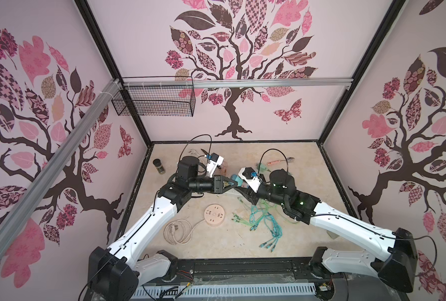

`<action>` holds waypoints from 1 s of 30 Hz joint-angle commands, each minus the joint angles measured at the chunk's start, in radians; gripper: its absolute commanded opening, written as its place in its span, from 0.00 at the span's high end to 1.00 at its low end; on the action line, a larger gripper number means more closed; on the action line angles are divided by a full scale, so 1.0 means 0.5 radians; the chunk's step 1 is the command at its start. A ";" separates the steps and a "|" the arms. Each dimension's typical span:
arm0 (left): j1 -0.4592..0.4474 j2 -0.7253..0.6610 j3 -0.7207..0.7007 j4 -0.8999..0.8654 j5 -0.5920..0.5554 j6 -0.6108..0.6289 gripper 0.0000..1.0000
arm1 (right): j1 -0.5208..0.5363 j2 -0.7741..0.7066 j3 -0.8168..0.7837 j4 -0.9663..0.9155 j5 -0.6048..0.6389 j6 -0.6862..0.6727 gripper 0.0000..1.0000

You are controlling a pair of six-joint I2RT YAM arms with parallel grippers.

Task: Insert plugs into power strip
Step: Pick up the plug from the top-center of the table.

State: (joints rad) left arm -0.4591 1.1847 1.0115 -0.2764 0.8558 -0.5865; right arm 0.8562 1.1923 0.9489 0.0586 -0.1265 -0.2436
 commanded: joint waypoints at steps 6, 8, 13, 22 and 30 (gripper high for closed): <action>-0.011 -0.003 0.069 0.020 -0.044 0.072 0.90 | 0.012 -0.055 0.000 -0.063 0.054 0.033 0.59; -0.011 -0.003 0.071 0.025 -0.069 0.086 0.92 | 0.011 -0.111 -0.027 -0.073 0.051 0.089 0.55; -0.010 0.011 0.076 0.048 -0.130 0.087 0.97 | 0.009 -0.240 -0.064 -0.154 0.013 0.352 0.48; -0.011 0.009 0.082 0.114 -0.247 0.088 1.00 | -0.055 -0.533 -0.329 0.075 -0.379 0.891 0.45; -0.010 -0.054 -0.014 0.379 -0.306 -0.017 1.00 | -0.169 -0.620 -0.715 0.951 -0.708 1.596 0.46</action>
State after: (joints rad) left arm -0.4690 1.1896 1.0115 -0.1852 0.7177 -0.5804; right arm 0.7788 0.8917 0.6239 0.3084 -0.3927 0.3809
